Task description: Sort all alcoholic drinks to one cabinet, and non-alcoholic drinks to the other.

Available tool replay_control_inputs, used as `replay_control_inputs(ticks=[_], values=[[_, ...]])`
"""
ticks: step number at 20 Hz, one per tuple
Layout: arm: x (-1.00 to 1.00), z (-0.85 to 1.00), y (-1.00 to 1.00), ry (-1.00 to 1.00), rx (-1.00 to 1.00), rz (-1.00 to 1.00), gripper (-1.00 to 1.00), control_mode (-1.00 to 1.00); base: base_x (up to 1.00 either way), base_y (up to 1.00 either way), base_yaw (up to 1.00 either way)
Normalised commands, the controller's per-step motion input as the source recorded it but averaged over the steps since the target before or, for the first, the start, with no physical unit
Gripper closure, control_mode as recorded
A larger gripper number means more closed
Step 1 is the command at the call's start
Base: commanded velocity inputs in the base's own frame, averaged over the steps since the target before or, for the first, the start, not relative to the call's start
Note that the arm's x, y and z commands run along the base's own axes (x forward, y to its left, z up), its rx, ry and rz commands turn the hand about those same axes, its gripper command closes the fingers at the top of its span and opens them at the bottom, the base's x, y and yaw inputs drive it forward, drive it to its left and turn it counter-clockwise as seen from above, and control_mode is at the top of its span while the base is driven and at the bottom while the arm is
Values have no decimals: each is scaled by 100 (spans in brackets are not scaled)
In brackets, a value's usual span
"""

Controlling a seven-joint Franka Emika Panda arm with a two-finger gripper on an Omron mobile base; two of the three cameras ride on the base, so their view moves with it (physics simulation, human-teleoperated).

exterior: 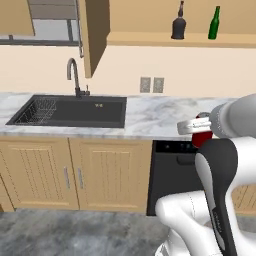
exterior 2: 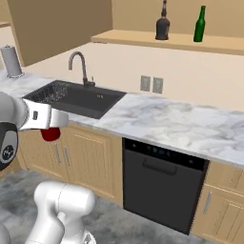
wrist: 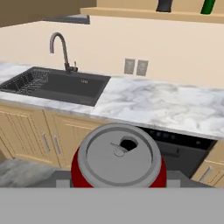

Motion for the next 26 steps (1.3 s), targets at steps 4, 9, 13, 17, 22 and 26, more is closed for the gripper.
replay_control_inputs(ticks=[4, 9, 13, 17, 22, 26], values=[[0, 0, 0, 0, 0, 0, 100, 100, -14, 38, 19], [0, 0, 0, 0, 0, 0, 100, 100, -2, 45, 16], [0, 0, 0, 0, 0, 0, 100, 100, 0, 38, 10], [0, 0, 0, 0, 0, 0, 100, 100, 0, 36, 3], [0, 0, 0, 0, 0, 0, 100, 100, 0, 42, 4], [0, 0, 0, 0, 0, 0, 100, 100, 0, 47, 6]])
